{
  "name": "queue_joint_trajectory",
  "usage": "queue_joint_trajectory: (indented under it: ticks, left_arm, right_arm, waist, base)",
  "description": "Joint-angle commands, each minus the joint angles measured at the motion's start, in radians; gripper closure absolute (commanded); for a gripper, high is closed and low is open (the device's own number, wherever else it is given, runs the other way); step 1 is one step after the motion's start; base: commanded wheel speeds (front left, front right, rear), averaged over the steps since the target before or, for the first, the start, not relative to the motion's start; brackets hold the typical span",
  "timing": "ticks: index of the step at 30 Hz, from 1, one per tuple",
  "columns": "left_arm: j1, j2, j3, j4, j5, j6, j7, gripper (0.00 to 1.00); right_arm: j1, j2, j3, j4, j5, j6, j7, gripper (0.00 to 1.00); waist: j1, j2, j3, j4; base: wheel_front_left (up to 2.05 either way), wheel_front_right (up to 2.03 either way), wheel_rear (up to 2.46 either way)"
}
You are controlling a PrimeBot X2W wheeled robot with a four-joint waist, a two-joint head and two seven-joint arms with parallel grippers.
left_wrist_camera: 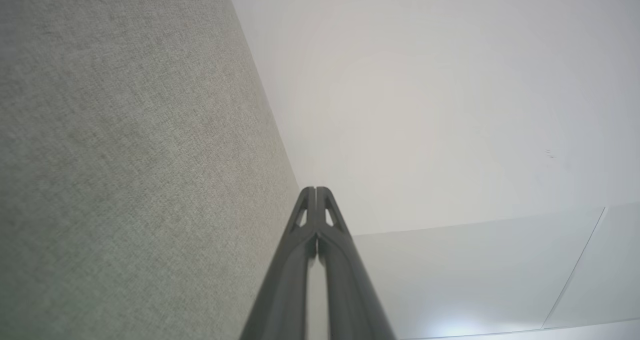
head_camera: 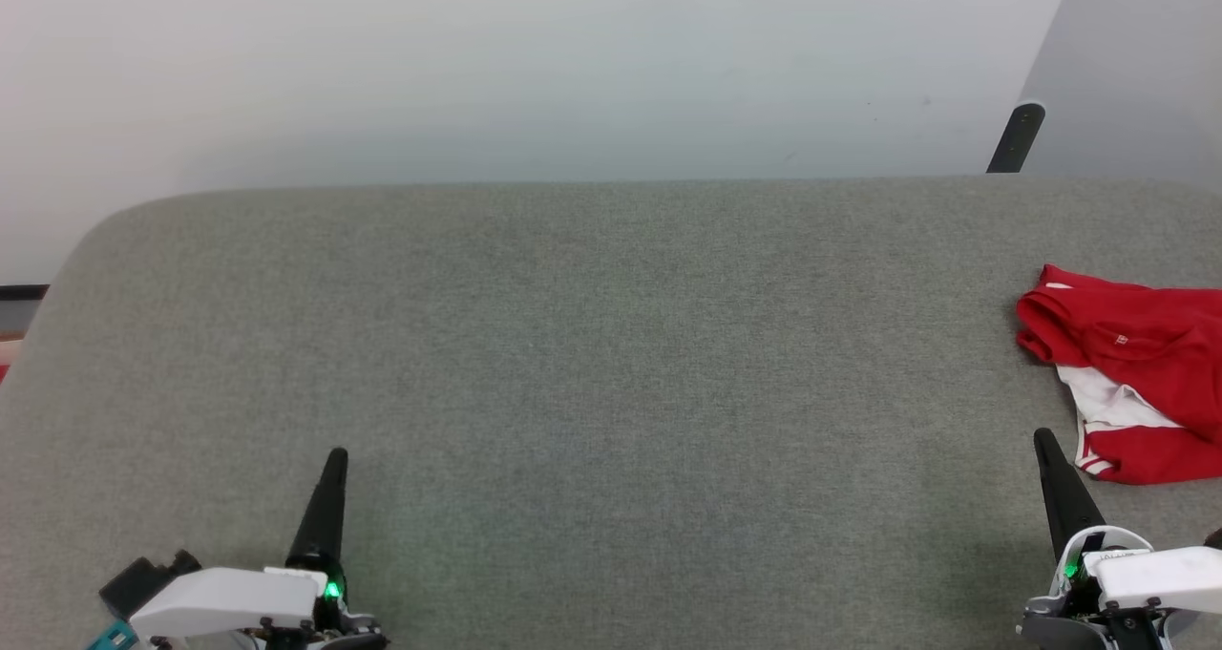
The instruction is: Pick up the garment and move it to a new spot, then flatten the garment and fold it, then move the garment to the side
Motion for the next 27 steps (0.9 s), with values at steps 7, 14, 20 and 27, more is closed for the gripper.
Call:
queue_joint_trajectory:
  ticks: [7,14,20,27]
  left_arm:
    - [-0.018,-0.006,0.006,0.001,-0.064,-0.003,0.018,1.00]
    - [-0.021,-0.011,0.008,0.003,-0.110,-0.003,0.032,1.00]
    - [-0.025,-0.015,0.010,0.006,-0.147,-0.003,0.044,1.00]
    - [-0.028,-0.020,0.012,0.009,-0.191,-0.003,0.057,1.00]
  right_arm:
    - [-0.017,0.003,-0.006,0.004,0.060,0.000,0.015,1.00]
    - [-0.020,0.006,-0.008,0.009,0.106,0.000,0.026,1.00]
    - [-0.021,0.008,-0.009,0.013,0.141,0.000,0.034,1.00]
    - [-0.023,0.011,-0.011,0.018,0.183,0.000,0.043,1.00]
  waist:
    - [0.0000,0.0000,-0.006,-0.002]
    - [0.0000,0.0000,-0.012,-0.003]
    - [0.0000,0.0000,-0.016,-0.004]
    - [0.0000,0.0000,-0.022,-0.006]
  base:
    - [0.00,0.00,0.00]
    - [0.00,0.00,0.00]
    - [0.00,0.00,0.00]
    - [0.00,0.00,0.00]
